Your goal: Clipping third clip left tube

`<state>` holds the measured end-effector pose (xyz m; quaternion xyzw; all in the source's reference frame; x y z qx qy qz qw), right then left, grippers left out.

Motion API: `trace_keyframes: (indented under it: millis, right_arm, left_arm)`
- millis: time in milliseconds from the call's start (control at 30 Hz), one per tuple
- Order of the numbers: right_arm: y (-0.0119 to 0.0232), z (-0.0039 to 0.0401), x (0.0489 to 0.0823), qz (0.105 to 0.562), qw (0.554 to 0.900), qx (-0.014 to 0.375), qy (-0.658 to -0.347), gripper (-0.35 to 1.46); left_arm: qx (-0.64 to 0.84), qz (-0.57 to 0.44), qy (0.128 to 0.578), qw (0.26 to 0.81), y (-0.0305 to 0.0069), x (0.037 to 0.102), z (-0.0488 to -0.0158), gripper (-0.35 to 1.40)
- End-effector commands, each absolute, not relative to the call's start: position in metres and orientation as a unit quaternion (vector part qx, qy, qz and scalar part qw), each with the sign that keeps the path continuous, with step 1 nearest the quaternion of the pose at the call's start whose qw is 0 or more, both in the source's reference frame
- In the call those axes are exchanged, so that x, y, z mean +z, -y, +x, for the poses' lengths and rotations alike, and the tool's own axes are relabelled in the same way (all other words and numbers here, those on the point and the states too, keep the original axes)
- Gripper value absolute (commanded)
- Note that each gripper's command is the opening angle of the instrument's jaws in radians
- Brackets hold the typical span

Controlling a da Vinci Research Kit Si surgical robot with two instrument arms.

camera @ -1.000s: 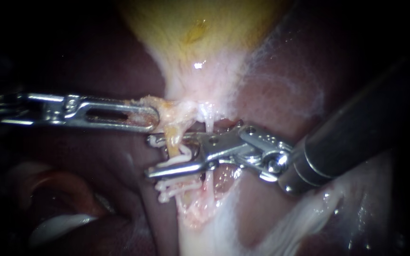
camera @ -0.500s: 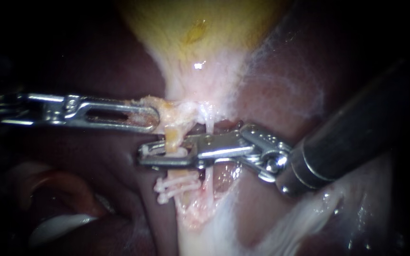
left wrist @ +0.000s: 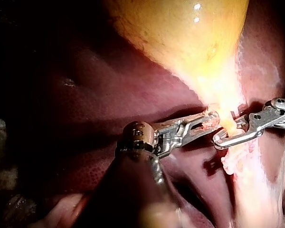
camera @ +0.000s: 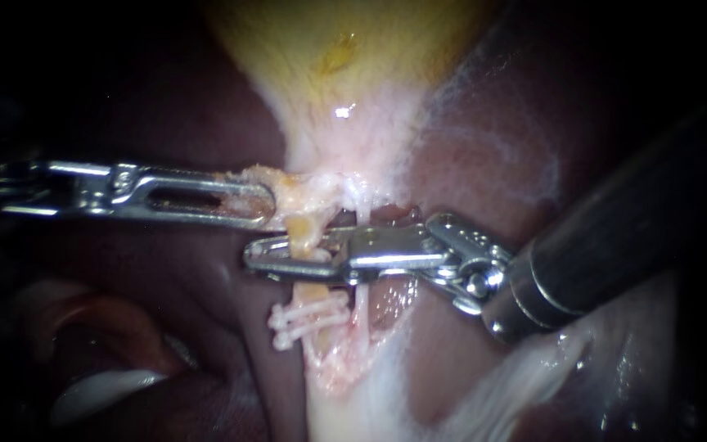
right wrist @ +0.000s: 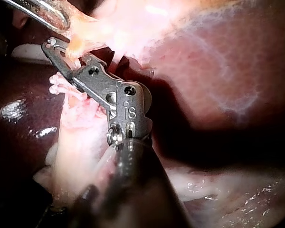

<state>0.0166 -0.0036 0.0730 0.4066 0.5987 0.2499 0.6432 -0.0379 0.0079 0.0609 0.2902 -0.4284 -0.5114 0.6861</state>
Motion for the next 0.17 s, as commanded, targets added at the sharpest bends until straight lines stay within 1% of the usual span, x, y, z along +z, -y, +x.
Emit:
trace_keyframes:
  millis: [33, 167]
  right_arm:
    - [0.0036, 0.0166, 0.0731, 0.406, 0.644, 0.250, -0.599, -0.35]
    - [0.0035, 0.0166, 0.0732, 0.406, 0.644, 0.250, -0.598, -0.35]
  left_arm:
    - [-0.511, 0.290, 0.428, 0.686, -0.0079, 0.0609, -0.0379, -0.35]
    - [-0.511, 0.290, 0.428, 0.686, -0.0079, 0.0609, -0.0379, -0.35]
